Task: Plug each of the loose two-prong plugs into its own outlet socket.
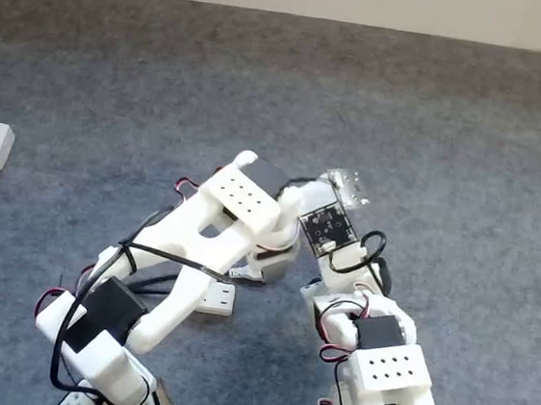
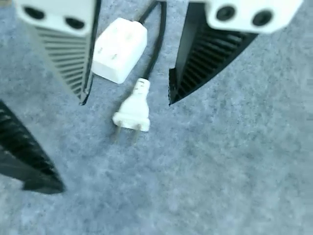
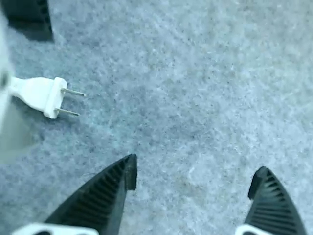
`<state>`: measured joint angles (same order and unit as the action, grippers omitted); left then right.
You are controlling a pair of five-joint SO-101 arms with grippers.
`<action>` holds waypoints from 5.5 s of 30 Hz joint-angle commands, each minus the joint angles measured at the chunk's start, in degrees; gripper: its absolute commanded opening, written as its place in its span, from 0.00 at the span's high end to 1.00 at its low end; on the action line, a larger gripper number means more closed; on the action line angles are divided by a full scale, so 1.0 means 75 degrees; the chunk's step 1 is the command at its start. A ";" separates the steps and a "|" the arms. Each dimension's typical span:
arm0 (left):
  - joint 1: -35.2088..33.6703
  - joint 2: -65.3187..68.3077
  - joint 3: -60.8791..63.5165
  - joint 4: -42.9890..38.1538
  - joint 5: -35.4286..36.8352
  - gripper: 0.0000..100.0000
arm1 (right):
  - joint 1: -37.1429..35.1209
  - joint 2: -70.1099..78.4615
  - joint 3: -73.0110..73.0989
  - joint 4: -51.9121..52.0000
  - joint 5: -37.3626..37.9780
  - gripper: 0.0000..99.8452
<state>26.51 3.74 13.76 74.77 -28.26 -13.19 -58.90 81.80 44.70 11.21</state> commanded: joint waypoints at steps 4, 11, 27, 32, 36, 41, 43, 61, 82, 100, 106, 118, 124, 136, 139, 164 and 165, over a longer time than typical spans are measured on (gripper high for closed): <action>-0.1237 0.0568 -0.0451 -0.0774 0.0023 0.74 | -0.0041 -0.1377 -0.2186 0.2045 -0.0504 0.64; -0.2667 0.1096 -0.1799 -0.0117 0.0012 0.74 | 0.0381 -0.3511 -0.2725 0.3253 0.0152 0.64; -0.4894 -0.5116 0.4167 -0.0469 0.0738 0.74 | -0.0721 0.1190 -0.4331 0.2057 0.0539 0.64; -0.5691 -0.7051 0.7379 -0.1840 0.0316 0.74 | -0.1764 0.3804 -0.6207 0.2667 0.1958 0.64; -0.6324 -0.8199 0.8551 -0.2215 -0.0059 0.74 | -0.2503 0.5222 -0.7473 0.3264 0.3130 0.66; -0.6957 -0.8738 0.8797 -0.2239 -0.0059 0.74 | -0.3464 0.6394 -0.7707 0.2913 0.3505 0.69; -0.6957 -0.8738 0.8809 -0.2239 -0.0047 0.74 | -0.3792 0.6640 -0.7344 0.2362 0.3516 0.69; -0.6945 -0.8738 0.8844 -0.2239 -0.0035 0.74 | -0.3874 0.6758 -0.5398 0.0815 0.4689 0.69; -0.6933 -0.8738 0.8879 -0.2239 -0.0035 0.74 | -0.4261 0.6758 -0.4800 0.0709 0.5896 0.83; -0.6840 -0.8738 0.8879 -0.2239 -0.0035 0.74 | -0.1143 0.6687 -0.4788 0.1799 0.6892 0.93; -0.6699 -0.8738 0.9125 -0.2567 -0.0035 0.74 | -0.1495 0.6664 -0.4870 0.2116 0.6505 0.93; -0.6687 -0.8738 0.9172 -0.2626 -0.0059 0.74 | -0.2842 0.6734 -0.5621 0.3100 0.6459 0.77; -0.6687 -0.8738 0.9184 -0.2626 -0.0059 0.74 | -0.2842 0.6746 -0.5621 0.2983 0.6435 0.77; -0.6687 -0.8738 0.9184 -0.2637 -0.0059 0.74 | -0.3851 0.6758 -0.5609 0.2421 0.5111 0.77; -0.6687 -0.8738 0.9184 -0.2637 -0.0059 0.74 | -0.3886 0.6758 -0.5597 0.2338 0.4935 0.77; -0.6675 -0.8738 0.9278 -0.2661 -0.0059 0.74 | -0.3112 0.6746 -0.4237 0.1670 0.4958 0.93; -0.6675 -0.8738 0.9278 -0.2661 -0.0059 0.74 | -0.3112 0.6746 -0.4237 0.1682 0.4958 0.93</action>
<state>-24.84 -61.14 83.30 55.52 -28.35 -37.10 -8.70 48.31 57.27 48.66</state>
